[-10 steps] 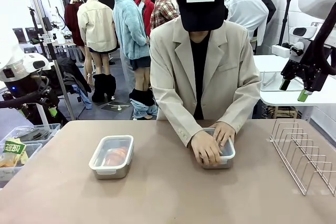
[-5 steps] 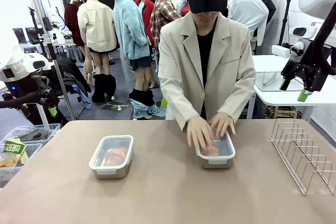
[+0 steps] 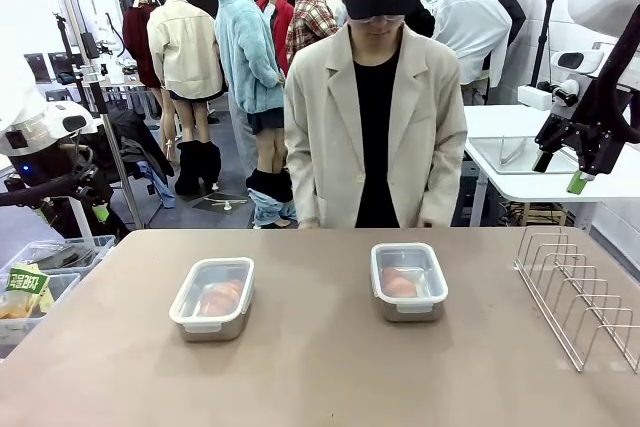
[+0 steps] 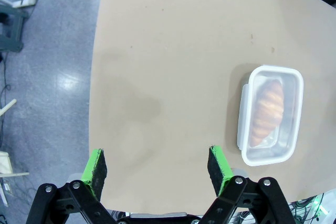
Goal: Place the bread in airtight containers.
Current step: Release when the human grabs the Airtight Container lid.
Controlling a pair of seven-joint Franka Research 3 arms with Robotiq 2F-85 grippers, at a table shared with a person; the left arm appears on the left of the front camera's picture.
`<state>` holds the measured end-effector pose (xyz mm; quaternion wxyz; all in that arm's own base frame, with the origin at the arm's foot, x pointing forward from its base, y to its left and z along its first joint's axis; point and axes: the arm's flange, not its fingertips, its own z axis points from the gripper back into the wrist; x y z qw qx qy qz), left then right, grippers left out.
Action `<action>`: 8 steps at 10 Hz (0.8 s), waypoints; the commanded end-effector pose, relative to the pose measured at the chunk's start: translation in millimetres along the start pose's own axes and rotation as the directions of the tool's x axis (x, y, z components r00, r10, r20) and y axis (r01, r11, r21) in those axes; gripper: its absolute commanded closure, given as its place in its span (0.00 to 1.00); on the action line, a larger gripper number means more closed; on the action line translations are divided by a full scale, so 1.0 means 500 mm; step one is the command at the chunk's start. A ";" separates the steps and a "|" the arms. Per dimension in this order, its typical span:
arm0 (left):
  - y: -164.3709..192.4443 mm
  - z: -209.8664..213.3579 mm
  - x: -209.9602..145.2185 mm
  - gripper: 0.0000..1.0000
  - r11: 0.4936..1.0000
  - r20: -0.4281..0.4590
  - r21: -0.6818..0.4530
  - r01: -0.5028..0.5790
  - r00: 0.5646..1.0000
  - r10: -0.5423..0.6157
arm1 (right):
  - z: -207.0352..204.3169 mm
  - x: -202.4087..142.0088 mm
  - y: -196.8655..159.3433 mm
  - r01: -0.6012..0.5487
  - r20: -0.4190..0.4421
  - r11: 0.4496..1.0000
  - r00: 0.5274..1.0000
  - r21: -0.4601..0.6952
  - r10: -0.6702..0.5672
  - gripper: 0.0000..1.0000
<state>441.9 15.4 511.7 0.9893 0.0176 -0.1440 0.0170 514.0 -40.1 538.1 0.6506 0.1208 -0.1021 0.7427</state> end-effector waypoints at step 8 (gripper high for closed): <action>0.000 0.002 0.002 0.00 1.000 0.011 0.001 0.000 1.000 0.000 | 0.002 0.000 -0.003 -0.002 -0.004 1.000 1.000 0.000 0.002 0.00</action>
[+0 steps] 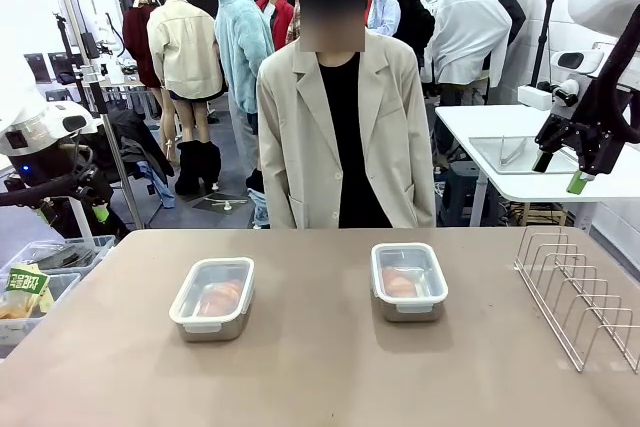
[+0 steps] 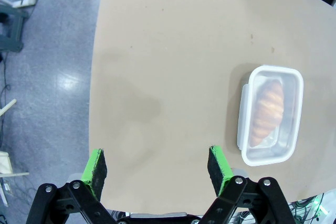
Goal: Place the bread in airtight containers.
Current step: Release when the human grabs the Airtight Container lid.
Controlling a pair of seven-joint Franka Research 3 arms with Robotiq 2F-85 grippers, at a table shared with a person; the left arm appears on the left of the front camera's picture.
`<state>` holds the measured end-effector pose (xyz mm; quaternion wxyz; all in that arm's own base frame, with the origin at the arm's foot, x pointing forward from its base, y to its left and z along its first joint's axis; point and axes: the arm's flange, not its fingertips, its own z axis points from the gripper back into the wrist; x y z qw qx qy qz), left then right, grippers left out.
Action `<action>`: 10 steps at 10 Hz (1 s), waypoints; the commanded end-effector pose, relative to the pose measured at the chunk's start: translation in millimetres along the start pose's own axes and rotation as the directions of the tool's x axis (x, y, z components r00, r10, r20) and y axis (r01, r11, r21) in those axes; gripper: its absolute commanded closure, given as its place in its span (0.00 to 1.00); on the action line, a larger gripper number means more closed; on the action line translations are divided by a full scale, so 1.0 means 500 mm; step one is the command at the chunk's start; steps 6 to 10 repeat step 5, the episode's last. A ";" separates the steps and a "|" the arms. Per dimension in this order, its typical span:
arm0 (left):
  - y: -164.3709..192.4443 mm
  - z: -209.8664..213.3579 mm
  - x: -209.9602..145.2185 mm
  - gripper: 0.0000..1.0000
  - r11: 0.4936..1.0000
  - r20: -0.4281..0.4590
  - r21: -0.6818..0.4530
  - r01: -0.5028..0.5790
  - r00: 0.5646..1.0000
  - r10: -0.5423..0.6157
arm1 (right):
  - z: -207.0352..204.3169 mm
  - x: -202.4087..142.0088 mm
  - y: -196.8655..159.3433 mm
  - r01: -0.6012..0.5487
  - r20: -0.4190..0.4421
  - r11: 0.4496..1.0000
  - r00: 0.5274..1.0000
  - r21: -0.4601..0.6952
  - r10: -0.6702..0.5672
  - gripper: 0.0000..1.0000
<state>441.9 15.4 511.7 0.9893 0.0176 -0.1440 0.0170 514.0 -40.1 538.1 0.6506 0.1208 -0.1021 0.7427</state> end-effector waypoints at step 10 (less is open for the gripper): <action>0.000 0.002 0.002 0.00 1.000 0.011 0.001 0.000 1.000 0.000 | 0.002 0.000 -0.003 -0.002 -0.004 1.000 1.000 0.000 0.002 0.00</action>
